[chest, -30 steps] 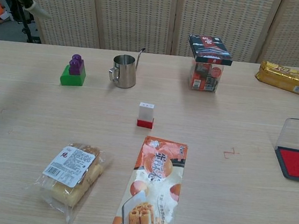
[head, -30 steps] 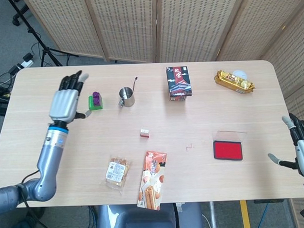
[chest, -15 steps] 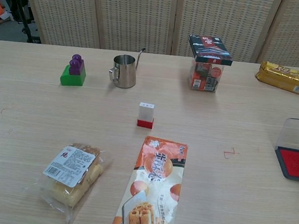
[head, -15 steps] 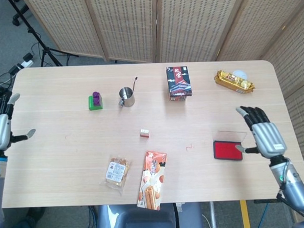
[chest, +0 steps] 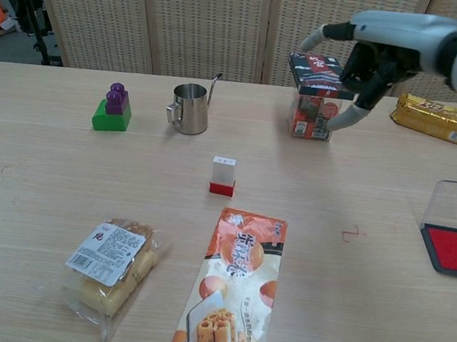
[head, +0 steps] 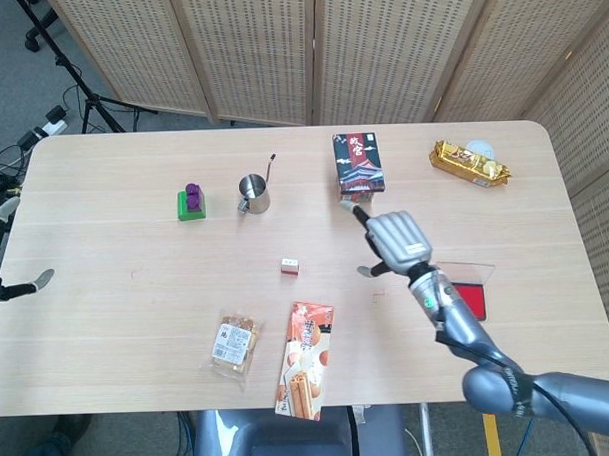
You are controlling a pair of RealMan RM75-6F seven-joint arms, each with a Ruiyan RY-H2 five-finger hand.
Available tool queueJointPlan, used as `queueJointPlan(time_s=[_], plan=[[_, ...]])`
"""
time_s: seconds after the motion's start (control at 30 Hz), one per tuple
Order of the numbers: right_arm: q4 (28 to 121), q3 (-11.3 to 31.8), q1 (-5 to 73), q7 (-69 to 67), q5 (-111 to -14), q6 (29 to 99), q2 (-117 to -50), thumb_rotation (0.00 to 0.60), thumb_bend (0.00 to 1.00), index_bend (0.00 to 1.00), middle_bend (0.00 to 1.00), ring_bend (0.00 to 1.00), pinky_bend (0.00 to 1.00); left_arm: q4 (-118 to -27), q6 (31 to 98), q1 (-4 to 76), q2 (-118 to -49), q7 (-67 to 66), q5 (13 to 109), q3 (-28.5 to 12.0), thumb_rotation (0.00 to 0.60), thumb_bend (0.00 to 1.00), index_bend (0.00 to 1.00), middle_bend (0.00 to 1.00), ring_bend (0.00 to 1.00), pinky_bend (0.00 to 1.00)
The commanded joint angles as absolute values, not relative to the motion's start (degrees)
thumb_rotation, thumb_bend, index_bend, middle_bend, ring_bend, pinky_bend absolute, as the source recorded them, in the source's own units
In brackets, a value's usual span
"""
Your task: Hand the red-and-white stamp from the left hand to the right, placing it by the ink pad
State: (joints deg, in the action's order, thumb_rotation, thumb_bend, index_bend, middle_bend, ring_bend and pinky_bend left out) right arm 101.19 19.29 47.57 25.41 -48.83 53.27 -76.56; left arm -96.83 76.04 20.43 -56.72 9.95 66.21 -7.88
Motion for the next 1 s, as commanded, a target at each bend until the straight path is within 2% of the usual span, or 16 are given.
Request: queueJointPlan(time_s=[0.03,0.2,0.33,0.47,0.8,1.0], plan=[[96.0,19.3,54.5,34.8,-41.0,55.2,-85.8,0.6,0.0,0.21,0.9,0.94,1.0,-96.4,73.8,20.9,-56.4,10.7,66.1,-8.2,0.6,0.19,0.0,0.0,0.0,0.0],[89.0,19.8,60.0,40.5,-31.1,57.5,-94.5,0.6,0.0,0.3,0.92,0.96,1.0,-96.1,71.8,21.1,-56.1,11.1,65.7,-8.6,0.6,0.19,0.0,0.0,0.0,0.0],[83.3,21.1,63.1,41.7,-26.9,58.4,-100.2,0.6,0.01,0.32,0.93,0.96,1.0,-95.9,70.6,21.1,-55.9,11.4,65.4,-8.9,0.6,0.19,0.0,0.0,0.0,0.0],[77.7,22.1,65.7,42.7,-24.7,58.7,-104.3,0.6,0.08,0.32,0.93,0.96,1.0,-95.6,69.3,21.1,-55.7,11.9,64.9,-9.3,0.6,0.2,0.0,0.0,0.0,0.0],[71.8,23.3,67.3,43.2,-21.5,57.9,-108.3,0.6,0.19,0.35,0.93,0.96,1.0,-95.3,67.2,21.0,-55.2,12.4,64.1,-10.1,0.6,0.21,0.0,0.0,0.0,0.0],[71.0,23.5,67.7,44.0,-20.2,57.6,-109.0,0.6,0.21,0.37,0.93,0.96,1.0,-95.4,66.6,21.0,-55.1,12.1,64.0,-10.4,0.6,0.21,0.0,0.0,0.0,0.0]])
